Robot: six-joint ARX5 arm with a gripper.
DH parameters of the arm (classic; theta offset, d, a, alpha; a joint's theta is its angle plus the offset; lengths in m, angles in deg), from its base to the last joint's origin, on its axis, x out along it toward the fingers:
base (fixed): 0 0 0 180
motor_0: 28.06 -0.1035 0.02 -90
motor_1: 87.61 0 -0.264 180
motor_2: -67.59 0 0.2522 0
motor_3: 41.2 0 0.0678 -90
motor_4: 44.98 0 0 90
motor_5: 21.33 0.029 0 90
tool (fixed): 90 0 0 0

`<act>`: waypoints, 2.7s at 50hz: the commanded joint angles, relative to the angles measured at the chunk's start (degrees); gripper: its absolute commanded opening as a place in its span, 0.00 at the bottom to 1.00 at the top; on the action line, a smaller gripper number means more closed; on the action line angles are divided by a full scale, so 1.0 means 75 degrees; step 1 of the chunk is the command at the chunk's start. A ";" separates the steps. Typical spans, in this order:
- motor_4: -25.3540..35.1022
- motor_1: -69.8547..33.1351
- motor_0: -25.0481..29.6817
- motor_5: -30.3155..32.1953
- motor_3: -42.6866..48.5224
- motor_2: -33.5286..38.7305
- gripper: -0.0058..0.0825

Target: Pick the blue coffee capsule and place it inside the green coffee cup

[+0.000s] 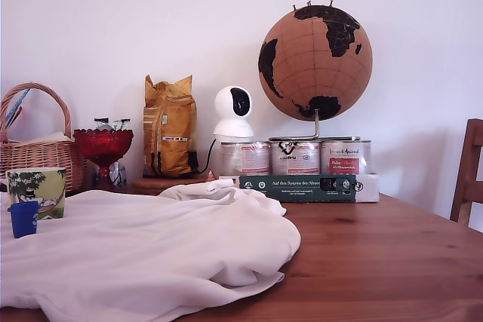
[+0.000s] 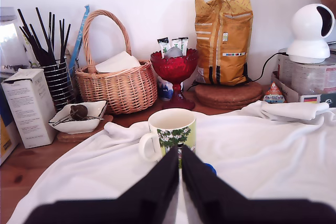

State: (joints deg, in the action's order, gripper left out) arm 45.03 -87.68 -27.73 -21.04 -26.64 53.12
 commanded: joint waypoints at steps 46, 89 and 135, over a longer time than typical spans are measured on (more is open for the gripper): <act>0.1445 -0.1856 0.0128 -0.1644 -0.1163 -0.0790 0.04; 0.1367 -0.9559 0.0122 -0.0466 0.0915 -0.5386 0.84; 0.0991 -1.3149 0.0128 -0.0382 0.2871 -0.7822 0.84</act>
State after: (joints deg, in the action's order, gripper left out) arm 52.42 -185.14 -26.72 -23.77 -4.56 -5.63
